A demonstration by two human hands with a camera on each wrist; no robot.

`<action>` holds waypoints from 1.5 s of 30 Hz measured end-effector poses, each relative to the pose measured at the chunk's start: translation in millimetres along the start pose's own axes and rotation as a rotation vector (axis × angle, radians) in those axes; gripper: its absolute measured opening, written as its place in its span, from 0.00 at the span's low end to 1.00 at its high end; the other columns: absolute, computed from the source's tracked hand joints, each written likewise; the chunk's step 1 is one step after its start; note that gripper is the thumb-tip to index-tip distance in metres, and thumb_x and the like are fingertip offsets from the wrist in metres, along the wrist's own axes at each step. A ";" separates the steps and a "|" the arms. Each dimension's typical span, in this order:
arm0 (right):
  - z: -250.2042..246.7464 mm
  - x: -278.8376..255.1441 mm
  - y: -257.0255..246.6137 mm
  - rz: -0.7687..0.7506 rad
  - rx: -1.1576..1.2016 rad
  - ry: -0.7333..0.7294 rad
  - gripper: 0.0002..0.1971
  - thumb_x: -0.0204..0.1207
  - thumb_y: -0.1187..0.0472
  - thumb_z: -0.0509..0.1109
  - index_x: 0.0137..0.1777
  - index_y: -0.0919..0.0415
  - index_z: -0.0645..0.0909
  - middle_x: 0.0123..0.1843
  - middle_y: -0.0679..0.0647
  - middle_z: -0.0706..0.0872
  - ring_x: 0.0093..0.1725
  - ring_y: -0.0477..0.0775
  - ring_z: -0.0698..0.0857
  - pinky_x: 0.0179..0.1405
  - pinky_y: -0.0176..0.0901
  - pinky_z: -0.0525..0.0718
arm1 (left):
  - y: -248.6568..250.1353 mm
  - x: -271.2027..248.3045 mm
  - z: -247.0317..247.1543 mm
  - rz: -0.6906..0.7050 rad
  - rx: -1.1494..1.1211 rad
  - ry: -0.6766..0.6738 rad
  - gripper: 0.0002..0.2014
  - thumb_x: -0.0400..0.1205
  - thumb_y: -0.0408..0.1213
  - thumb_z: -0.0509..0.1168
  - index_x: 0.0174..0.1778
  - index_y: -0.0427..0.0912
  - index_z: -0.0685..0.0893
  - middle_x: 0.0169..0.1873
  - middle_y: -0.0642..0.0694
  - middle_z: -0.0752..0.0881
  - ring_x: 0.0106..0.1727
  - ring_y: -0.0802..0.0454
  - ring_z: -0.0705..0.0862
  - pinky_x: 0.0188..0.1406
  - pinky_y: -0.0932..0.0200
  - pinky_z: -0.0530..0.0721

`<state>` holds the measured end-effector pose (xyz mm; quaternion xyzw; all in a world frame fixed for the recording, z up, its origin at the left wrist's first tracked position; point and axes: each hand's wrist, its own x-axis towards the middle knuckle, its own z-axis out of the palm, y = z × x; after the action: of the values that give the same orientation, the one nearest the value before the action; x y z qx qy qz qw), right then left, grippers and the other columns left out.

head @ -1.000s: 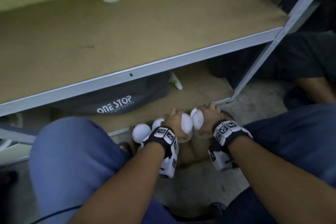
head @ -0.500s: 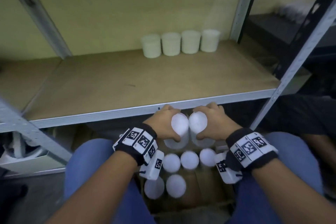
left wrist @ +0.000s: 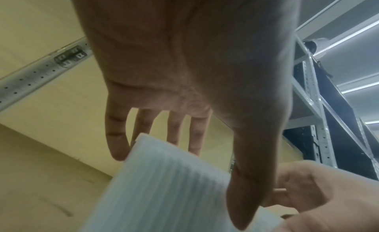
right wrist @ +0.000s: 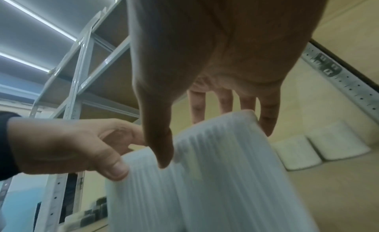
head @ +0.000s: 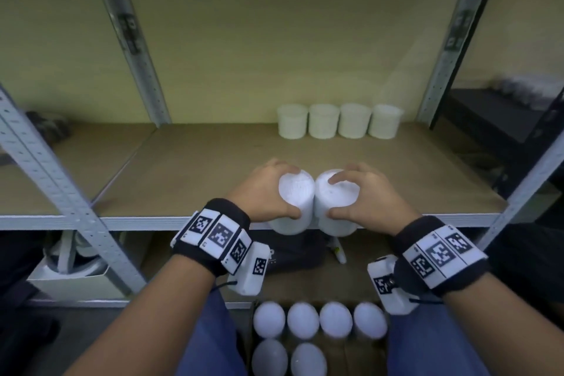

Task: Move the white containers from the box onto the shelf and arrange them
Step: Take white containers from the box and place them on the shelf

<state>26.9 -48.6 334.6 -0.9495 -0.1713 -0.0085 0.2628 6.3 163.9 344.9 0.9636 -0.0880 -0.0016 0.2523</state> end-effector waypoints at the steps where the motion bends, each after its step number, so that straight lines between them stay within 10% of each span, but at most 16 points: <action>1: 1.8 3.5 -2.0 -0.001 0.003 0.005 0.30 0.60 0.51 0.83 0.64 0.49 0.83 0.72 0.50 0.74 0.72 0.54 0.72 0.64 0.38 0.68 | -2.7 2.8 -1.5 -0.013 0.004 0.014 0.38 0.64 0.48 0.79 0.71 0.54 0.75 0.72 0.55 0.72 0.71 0.53 0.73 0.65 0.60 0.72; 21: 26.7 28.2 9.1 0.038 -0.032 0.022 0.30 0.69 0.46 0.76 0.71 0.48 0.75 0.79 0.53 0.66 0.80 0.57 0.60 0.79 0.51 0.62 | -25.1 19.5 21.9 -0.097 0.044 0.070 0.33 0.73 0.55 0.71 0.74 0.55 0.70 0.74 0.55 0.66 0.74 0.47 0.65 0.74 0.49 0.66; 29: 13.4 16.0 7.5 -0.018 -0.100 0.042 0.16 0.74 0.59 0.70 0.62 0.56 0.82 0.66 0.53 0.77 0.70 0.54 0.70 0.65 0.34 0.65 | -15.1 8.9 18.9 0.015 0.084 0.107 0.17 0.79 0.46 0.67 0.64 0.48 0.80 0.65 0.52 0.76 0.70 0.51 0.71 0.74 0.54 0.68; 45: 14.8 38.2 -4.7 -0.039 -0.142 0.001 0.16 0.75 0.58 0.68 0.63 0.55 0.83 0.64 0.53 0.82 0.70 0.53 0.74 0.66 0.44 0.74 | -24.6 21.3 15.3 -0.019 0.083 0.161 0.14 0.81 0.35 0.63 0.63 0.44 0.83 0.65 0.48 0.79 0.70 0.51 0.75 0.68 0.61 0.71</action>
<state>60.2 -25.1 328.2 -0.9622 -0.1887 -0.0263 0.1947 30.7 173.9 320.4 0.9710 -0.0584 0.0770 0.2185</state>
